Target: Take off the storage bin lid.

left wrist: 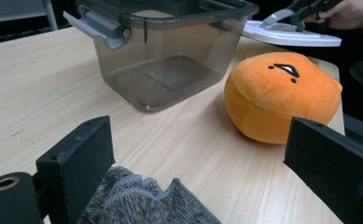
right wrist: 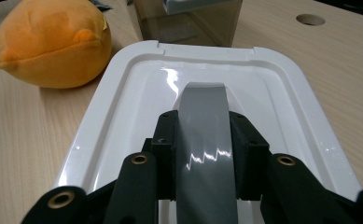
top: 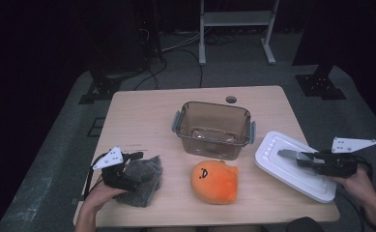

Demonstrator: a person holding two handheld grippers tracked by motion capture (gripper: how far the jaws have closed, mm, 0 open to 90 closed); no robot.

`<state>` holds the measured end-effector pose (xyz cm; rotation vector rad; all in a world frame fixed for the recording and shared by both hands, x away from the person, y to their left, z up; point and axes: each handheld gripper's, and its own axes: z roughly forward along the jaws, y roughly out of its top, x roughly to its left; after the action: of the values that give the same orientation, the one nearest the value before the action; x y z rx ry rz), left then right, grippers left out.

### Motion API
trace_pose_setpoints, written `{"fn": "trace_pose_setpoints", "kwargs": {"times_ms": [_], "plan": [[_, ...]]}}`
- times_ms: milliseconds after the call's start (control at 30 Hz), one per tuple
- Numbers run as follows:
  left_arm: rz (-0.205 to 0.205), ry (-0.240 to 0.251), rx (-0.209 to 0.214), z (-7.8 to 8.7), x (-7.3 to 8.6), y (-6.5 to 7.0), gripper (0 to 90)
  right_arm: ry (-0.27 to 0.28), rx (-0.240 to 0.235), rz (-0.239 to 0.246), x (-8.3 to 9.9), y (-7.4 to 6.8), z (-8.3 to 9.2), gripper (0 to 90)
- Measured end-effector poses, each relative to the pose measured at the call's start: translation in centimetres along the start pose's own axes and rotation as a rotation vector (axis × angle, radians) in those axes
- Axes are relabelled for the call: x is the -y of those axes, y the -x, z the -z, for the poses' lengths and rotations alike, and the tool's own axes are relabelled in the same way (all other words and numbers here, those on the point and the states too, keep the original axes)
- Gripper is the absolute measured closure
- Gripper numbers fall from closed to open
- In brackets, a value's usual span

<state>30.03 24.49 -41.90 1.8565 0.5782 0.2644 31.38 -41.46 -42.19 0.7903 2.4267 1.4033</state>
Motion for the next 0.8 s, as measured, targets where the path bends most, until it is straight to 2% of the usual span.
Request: {"fn": "trace_pose_setpoints", "kwargs": {"times_ms": [200,400,800], "plan": [[0.000,0.000,0.000,0.0,0.0,0.0,7.2,0.007,-0.018,-0.020,1.0,-0.3,-1.0,66.2],[0.003,-0.002,0.004,0.0,0.0,0.0,7.2,-0.010,-0.031,-0.025,1.7,-0.6,-2.2,66.1],[0.000,-0.003,0.009,0.0,0.0,0.0,7.2,-0.014,-0.042,-0.044,3.0,-1.1,-3.5,66.0]]}}
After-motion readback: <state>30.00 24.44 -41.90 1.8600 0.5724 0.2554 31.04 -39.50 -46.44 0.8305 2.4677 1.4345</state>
